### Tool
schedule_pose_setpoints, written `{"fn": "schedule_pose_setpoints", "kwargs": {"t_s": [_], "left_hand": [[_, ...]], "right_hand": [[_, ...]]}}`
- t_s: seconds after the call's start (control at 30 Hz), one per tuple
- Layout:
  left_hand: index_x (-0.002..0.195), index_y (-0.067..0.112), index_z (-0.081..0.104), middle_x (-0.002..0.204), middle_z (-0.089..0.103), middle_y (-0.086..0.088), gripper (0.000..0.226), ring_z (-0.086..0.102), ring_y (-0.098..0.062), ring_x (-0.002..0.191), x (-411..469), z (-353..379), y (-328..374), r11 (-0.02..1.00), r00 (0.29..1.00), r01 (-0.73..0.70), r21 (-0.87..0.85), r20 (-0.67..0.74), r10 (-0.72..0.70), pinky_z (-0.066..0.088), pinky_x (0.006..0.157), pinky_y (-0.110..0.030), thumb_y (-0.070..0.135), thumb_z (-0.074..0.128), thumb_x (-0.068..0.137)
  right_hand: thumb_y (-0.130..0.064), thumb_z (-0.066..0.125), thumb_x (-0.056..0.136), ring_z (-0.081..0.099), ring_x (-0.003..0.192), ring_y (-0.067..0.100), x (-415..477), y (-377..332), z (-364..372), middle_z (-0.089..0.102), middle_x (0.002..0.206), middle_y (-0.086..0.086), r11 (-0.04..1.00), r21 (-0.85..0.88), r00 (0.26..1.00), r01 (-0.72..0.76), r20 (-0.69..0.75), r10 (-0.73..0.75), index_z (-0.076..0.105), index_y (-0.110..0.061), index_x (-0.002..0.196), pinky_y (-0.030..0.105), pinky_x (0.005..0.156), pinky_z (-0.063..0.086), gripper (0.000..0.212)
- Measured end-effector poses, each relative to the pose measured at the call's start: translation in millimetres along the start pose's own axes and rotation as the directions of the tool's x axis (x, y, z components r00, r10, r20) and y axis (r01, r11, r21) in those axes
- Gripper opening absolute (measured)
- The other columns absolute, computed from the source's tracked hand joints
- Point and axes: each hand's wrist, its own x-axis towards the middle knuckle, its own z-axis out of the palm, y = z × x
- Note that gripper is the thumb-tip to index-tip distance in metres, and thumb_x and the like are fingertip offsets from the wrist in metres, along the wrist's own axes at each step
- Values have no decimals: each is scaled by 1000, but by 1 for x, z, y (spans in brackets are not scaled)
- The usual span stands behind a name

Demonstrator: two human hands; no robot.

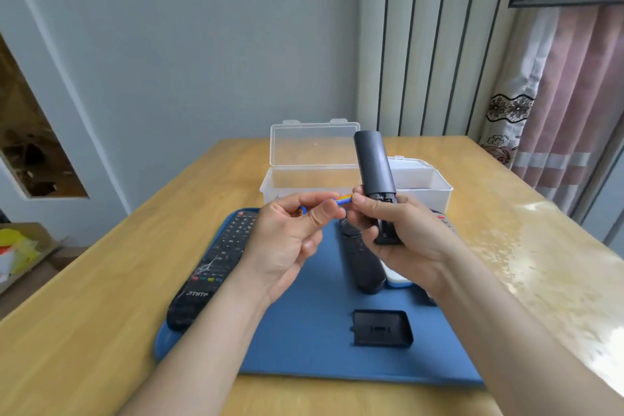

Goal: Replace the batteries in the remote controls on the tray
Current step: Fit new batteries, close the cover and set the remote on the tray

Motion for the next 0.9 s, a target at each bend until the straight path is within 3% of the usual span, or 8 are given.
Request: {"fn": "schedule_pose_setpoints", "kwargs": {"t_s": [0.13,0.23,0.3,0.37,0.53,0.7,0.8,0.9], "left_hand": [[95,7,71,78,71,-9,25,29,-6,37,-3,-3,-1,997,996,76,6,37,-76,23,37,-12,16,68,72],[90,12,75,78,73,-7,10,29,-8,40,-5,3,0,983,997,-60,174,-29,66,23,42,-16,10,69,82],[85,14,76,69,73,5,9,43,-2,42,-7,6,1,927,973,-208,313,-28,228,32,46,-12,7,72,82],[84,17,77,70,73,12,10,59,4,57,-10,12,-3,841,936,-336,423,49,350,41,58,-7,8,76,78],[89,13,79,83,73,7,19,53,15,66,-14,15,-20,407,748,-597,691,296,594,36,66,-1,11,83,71],[90,11,78,92,74,4,15,68,-4,85,-15,17,-23,328,687,-671,665,393,611,54,76,-21,15,77,75],[92,13,78,95,74,5,16,68,-5,88,-14,18,-26,320,704,-659,680,410,580,55,78,-26,17,75,77],[96,14,78,100,74,7,18,68,-4,94,-14,18,-26,350,737,-628,695,388,554,55,83,-28,17,73,79]], "right_hand": [[-1,66,84,64,62,10,-2,10,-4,63,86,3,999,22,999,26,-28,-25,63,-10,98,13,43,38,17],[-18,69,87,59,64,13,-2,12,-3,63,82,6,995,85,998,50,-52,-46,63,-8,96,15,43,39,15],[-35,63,92,56,63,17,0,12,0,65,76,7,974,223,997,35,-76,-18,63,-4,92,17,43,40,31],[-45,50,98,57,61,19,2,12,-3,69,74,10,961,274,994,40,-108,-11,63,-2,95,20,45,42,45],[-49,39,101,60,65,24,6,16,-4,70,80,13,984,148,991,96,-103,-81,63,-4,100,33,63,47,51],[-49,36,102,64,64,20,2,17,0,68,81,12,989,132,996,70,-71,-61,65,-6,106,27,56,52,52],[-47,34,103,63,57,16,0,18,2,67,80,11,986,155,996,68,-59,-60,63,-5,106,19,46,48,51],[-46,34,103,63,59,17,0,19,4,67,80,11,984,154,995,88,-64,-79,63,-6,107,23,51,50,50]]}}
